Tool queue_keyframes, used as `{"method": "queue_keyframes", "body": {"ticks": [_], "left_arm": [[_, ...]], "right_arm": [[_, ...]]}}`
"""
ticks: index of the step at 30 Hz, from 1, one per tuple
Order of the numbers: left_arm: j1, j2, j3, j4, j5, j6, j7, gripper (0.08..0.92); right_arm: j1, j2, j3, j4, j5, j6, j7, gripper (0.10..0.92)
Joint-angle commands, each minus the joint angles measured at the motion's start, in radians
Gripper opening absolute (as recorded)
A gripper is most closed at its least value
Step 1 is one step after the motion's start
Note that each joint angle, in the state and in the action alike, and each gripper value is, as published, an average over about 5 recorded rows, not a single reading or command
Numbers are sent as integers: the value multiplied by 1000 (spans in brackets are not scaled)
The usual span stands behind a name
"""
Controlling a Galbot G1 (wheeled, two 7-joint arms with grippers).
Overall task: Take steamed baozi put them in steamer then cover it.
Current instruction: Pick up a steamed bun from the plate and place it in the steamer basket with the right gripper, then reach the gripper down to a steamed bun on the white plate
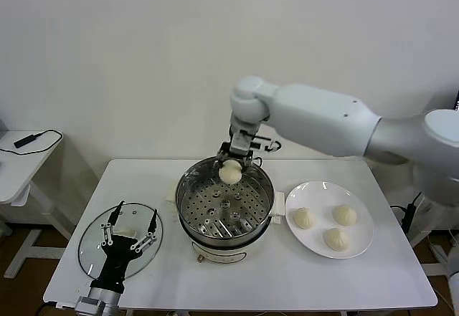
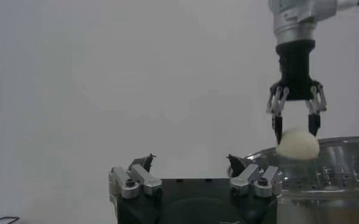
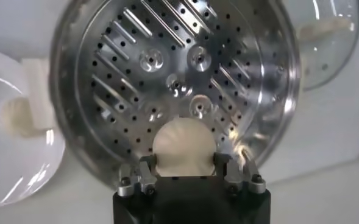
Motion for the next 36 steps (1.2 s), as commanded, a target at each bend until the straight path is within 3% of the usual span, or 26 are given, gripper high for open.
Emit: {"method": "queue_keyframes", "body": {"ticks": [1,13,21,27,32,36], "left_arm": [[0,2,-2,5,-1,-3,0,823],[1,0,-4,5,-2,-6,-2,823],[5,1,-7,-5,-3,-5,-3,823],[-1,5,0,-7,-4,-3,-3,823],[-5,11,7,-7,-4,-4,-3,823],[-9,14,14,-3,-4,-4,-3,823]], "right_arm": [[-76,69,4,-71,-72,9,10,653],[-104,82,19,-112,-101,16,17,670],[-64,24,54,-38,-38,-8,-12,813],[90,-184,89,86,197,-155,-138,822],[236,-368,-68,68,488,-420,-127,823],[253,-497,-186,37,600,-563,-107,823]]}}
